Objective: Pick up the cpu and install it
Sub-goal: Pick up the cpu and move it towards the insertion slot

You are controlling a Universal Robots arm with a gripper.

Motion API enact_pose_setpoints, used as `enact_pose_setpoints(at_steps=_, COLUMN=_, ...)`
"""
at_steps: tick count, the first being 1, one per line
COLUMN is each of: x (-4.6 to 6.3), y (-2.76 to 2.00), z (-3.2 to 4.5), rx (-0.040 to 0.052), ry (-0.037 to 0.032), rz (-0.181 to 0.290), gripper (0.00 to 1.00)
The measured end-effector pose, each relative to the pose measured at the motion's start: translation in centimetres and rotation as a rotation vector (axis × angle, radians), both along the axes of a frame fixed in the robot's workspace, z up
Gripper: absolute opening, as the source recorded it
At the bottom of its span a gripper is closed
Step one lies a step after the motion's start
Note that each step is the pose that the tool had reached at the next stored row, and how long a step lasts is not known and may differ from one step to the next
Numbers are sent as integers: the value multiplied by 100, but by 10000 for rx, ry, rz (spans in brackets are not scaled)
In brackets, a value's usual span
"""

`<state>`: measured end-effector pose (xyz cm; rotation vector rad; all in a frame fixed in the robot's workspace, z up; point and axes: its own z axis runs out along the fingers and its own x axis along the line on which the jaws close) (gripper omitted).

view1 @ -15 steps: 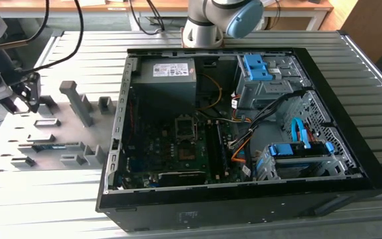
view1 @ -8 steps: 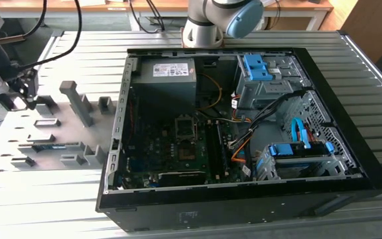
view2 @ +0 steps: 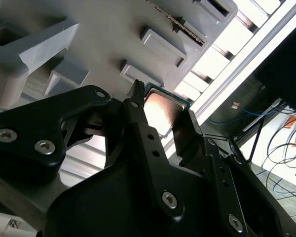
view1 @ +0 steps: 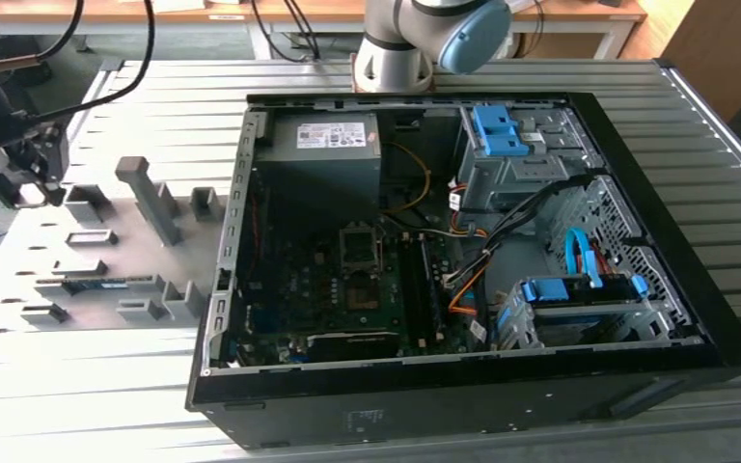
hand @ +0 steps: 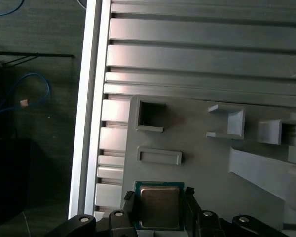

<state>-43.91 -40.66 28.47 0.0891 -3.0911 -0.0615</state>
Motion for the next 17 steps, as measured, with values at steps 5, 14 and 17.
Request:
enact_pose_setpoints(at_steps=5, x=0, y=0, z=70, rx=0, ry=0, rz=0, gripper=47)
enact_pose_setpoints(at_steps=14, x=0, y=0, z=196, rx=0, ry=-1, rz=1, gripper=47)
enact_pose_setpoints(at_steps=17, x=0, y=0, z=240, rx=0, ry=0, rz=1, gripper=47)
